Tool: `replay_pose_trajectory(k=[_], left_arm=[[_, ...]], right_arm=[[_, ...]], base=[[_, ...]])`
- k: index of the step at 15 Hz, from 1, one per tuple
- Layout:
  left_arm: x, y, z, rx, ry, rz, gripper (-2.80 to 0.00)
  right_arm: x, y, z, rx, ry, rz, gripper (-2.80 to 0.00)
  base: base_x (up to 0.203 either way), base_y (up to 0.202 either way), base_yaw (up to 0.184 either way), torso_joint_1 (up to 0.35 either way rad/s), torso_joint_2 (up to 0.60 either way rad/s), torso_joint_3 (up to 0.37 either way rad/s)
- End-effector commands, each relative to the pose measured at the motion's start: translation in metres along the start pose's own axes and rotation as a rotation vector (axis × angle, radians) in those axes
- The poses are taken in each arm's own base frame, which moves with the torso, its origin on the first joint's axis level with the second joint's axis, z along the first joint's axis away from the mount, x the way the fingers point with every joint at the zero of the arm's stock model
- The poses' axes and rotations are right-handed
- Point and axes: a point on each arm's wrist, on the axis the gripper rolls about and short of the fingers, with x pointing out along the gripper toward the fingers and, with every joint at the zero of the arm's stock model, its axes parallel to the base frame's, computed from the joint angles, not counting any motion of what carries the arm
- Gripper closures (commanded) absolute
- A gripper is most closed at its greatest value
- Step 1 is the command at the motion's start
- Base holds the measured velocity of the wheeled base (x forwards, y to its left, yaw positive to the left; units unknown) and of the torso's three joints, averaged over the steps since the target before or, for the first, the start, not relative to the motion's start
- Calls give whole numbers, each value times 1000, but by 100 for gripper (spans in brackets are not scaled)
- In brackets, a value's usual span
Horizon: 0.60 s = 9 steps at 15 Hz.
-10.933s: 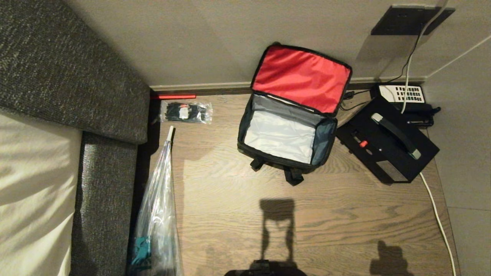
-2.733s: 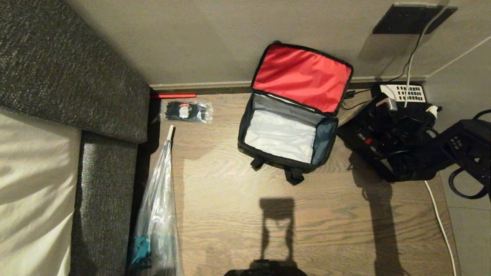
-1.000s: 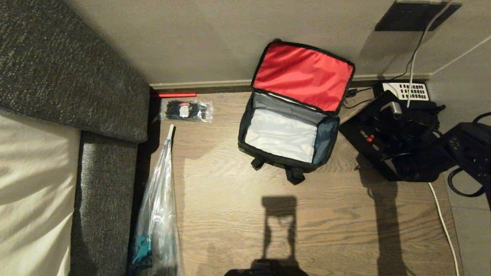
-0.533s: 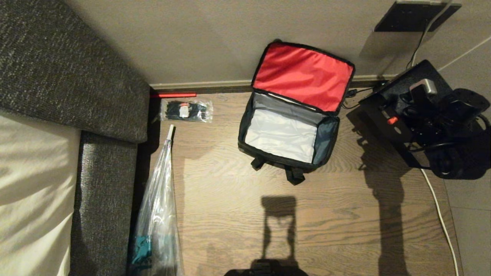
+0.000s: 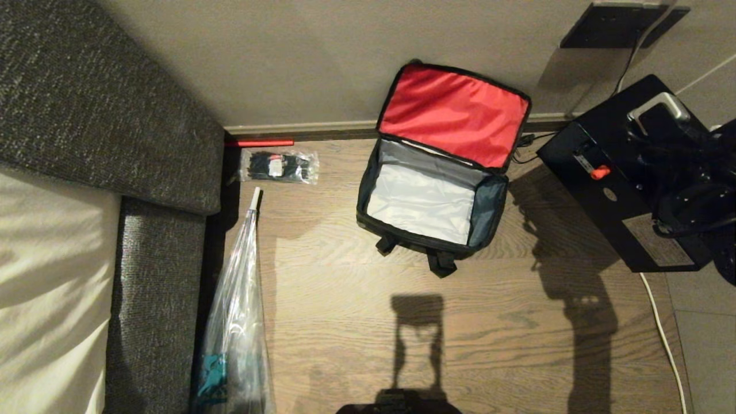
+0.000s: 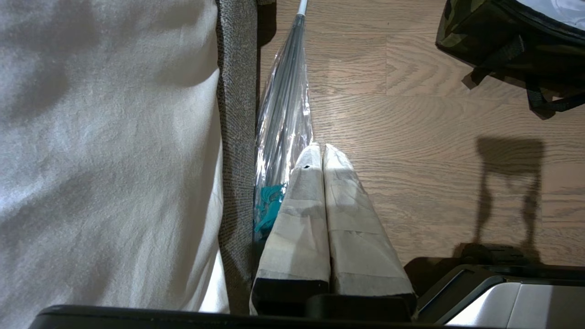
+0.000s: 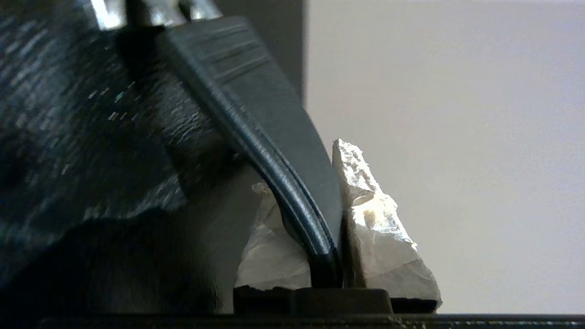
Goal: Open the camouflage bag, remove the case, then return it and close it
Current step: Place the black box back
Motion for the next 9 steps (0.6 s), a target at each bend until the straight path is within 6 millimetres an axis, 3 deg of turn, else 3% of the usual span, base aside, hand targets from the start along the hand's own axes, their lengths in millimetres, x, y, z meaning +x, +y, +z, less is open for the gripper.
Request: replay_pose_trajectory(k=[1, 9], left_arm=[[0, 0, 0, 0, -1, 2, 0], [0, 0, 0, 0, -1, 0, 0]], right_arm=[[-28, -28, 16, 48, -79, 14, 0], [-73, -13, 59, 59, -254, 167, 0]], base=[[0, 0, 0, 0, 0, 0], [0, 0, 0, 0, 0, 0]])
